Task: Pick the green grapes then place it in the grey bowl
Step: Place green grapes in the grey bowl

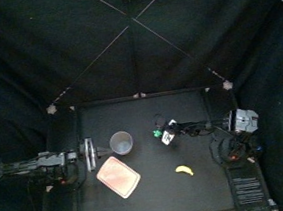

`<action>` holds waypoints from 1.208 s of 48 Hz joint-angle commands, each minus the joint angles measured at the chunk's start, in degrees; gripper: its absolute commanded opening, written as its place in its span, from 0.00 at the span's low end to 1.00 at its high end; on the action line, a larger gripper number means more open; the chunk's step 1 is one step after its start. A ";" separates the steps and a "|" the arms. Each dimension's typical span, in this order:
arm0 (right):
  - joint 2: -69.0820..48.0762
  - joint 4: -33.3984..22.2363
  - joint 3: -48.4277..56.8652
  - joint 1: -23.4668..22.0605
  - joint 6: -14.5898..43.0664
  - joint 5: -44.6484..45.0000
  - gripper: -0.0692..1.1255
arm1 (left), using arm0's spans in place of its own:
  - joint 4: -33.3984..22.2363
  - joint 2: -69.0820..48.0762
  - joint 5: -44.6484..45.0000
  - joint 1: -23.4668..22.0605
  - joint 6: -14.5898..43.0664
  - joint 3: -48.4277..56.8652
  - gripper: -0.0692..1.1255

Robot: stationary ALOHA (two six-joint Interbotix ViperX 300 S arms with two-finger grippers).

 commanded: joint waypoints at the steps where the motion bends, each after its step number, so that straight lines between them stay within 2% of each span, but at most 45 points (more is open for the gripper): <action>1: -1.32 -0.09 -1.23 0.62 0.00 -0.18 0.63 | -0.09 0.18 -0.53 -0.09 0.09 -0.70 0.20; 10: -4.22 -1.14 -5.01 3.60 -0.18 -0.18 0.63 | -0.09 0.18 -0.53 -0.09 0.18 -0.70 0.20; 26: -7.73 -6.68 -16.26 9.14 -0.35 -1.67 0.63 | -0.09 0.18 -0.53 -0.09 0.18 -0.70 0.20; 38: -0.18 -10.46 -24.87 10.11 -0.18 -6.24 0.63 | -0.09 0.18 -0.53 0.18 0.26 -0.26 0.20; 51: 8.35 -10.90 -31.99 10.99 -0.18 -4.75 0.65 | -0.09 0.18 -0.53 0.44 0.09 0.97 0.20; 58: 10.99 -11.07 -34.89 11.78 -0.44 -2.02 0.70 | -0.09 0.18 -0.53 0.44 0.18 0.79 0.20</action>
